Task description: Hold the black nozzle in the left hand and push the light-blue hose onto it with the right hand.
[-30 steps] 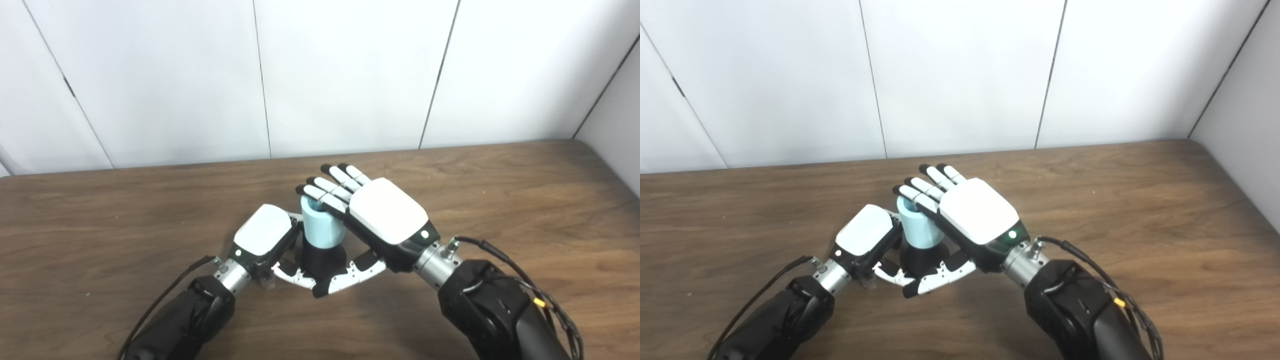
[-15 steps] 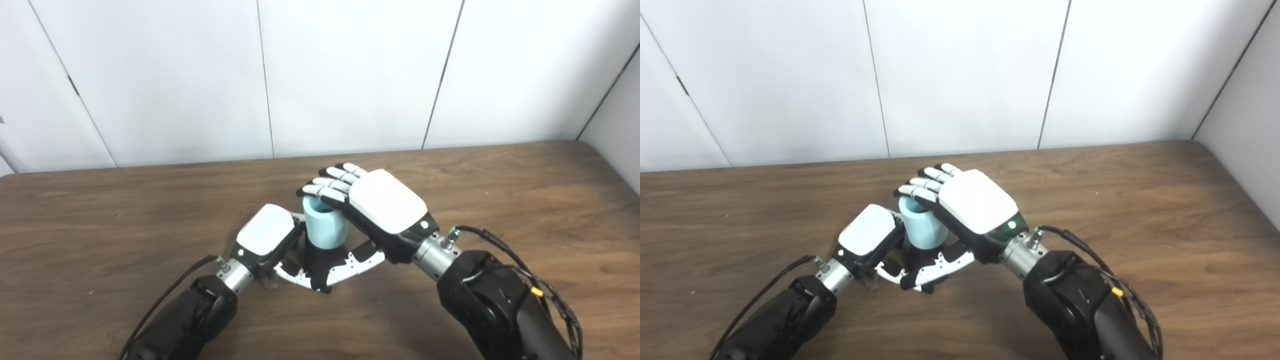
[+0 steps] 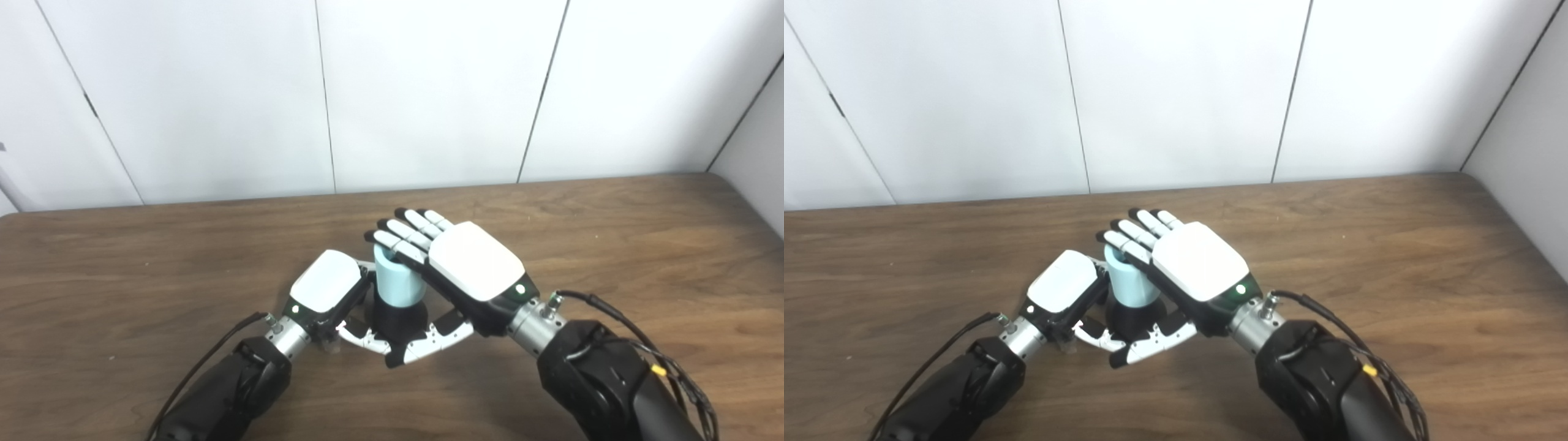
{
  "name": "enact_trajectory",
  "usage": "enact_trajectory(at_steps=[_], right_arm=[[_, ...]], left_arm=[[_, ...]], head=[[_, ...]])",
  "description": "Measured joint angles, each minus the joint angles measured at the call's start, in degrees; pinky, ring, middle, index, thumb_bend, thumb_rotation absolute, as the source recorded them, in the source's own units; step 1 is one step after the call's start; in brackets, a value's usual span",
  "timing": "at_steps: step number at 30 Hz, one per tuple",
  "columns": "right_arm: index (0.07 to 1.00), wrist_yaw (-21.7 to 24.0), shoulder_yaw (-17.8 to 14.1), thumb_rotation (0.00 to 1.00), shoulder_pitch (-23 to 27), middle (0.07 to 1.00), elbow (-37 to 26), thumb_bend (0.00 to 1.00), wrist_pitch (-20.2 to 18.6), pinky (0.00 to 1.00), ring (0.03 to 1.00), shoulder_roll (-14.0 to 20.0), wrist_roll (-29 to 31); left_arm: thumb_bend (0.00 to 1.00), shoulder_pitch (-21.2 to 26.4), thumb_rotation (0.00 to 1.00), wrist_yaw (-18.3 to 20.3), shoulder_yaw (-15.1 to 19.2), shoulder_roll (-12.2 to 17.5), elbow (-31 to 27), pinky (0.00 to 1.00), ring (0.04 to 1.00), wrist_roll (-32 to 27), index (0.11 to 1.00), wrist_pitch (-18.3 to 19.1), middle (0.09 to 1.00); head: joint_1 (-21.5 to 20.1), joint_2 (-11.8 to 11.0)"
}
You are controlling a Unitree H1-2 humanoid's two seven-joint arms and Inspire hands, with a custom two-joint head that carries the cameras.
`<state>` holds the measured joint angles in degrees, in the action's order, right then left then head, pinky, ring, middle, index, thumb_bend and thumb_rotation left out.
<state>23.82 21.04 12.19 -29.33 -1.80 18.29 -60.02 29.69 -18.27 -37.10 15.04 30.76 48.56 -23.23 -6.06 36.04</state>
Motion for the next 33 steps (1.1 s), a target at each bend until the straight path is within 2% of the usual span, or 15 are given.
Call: enact_trajectory(at_steps=[16,22,24,27,30,33], right_arm=[[0.893,-1.2,0.3,0.78,-0.8,0.94,-0.2,0.87,0.0,0.97,0.988,0.0,-1.2],[0.898,-1.6,0.3,0.77,-0.8,0.938,-0.2,0.87,0.0,0.94,0.98,0.0,-1.2],[0.912,-2.7,0.3,0.74,-1.2,0.947,0.0,0.88,0.0,0.92,0.977,-0.1,-1.1],[0.965,-6.2,0.1,0.71,-2.6,0.99,0.9,0.86,0.7,0.98,0.997,-0.4,-0.4],[0.997,-9.6,-0.4,0.73,-4.2,1.0,1.4,0.84,1.3,1.0,1.0,-1.1,0.1],[1.0,-10.9,-0.7,0.76,-4.9,1.0,1.4,0.83,1.7,1.0,1.0,-1.4,0.1]], left_arm=[[0.5,0.0,0.0,0.0,0.0,0.0,0.0,0.3,0.393,0.0,0.536,0.0,0.45],[0.5,0.0,0.0,0.0,-0.1,0.0,0.0,0.32,0.4,0.0,0.535,0.0,0.458],[0.5,0.0,0.0,0.0,-0.1,-0.1,0.0,0.32,0.399,0.0,0.536,-0.1,0.459],[0.5,0.1,0.0,0.0,-0.1,-0.1,0.2,0.32,0.401,0.0,0.534,-0.2,0.457],[0.5,0.1,0.0,-0.1,-0.1,-0.1,0.5,0.33,0.402,0.0,0.534,-0.2,0.457],[0.5,0.2,0.0,-0.1,-0.2,-0.1,0.5,0.34,0.404,0.0,0.536,-0.1,0.46]], head=[[0.2,-0.1],[0.1,-0.5],[0.1,-0.6],[0.0,-0.8],[0.0,-0.9],[0.0,-1.1]])
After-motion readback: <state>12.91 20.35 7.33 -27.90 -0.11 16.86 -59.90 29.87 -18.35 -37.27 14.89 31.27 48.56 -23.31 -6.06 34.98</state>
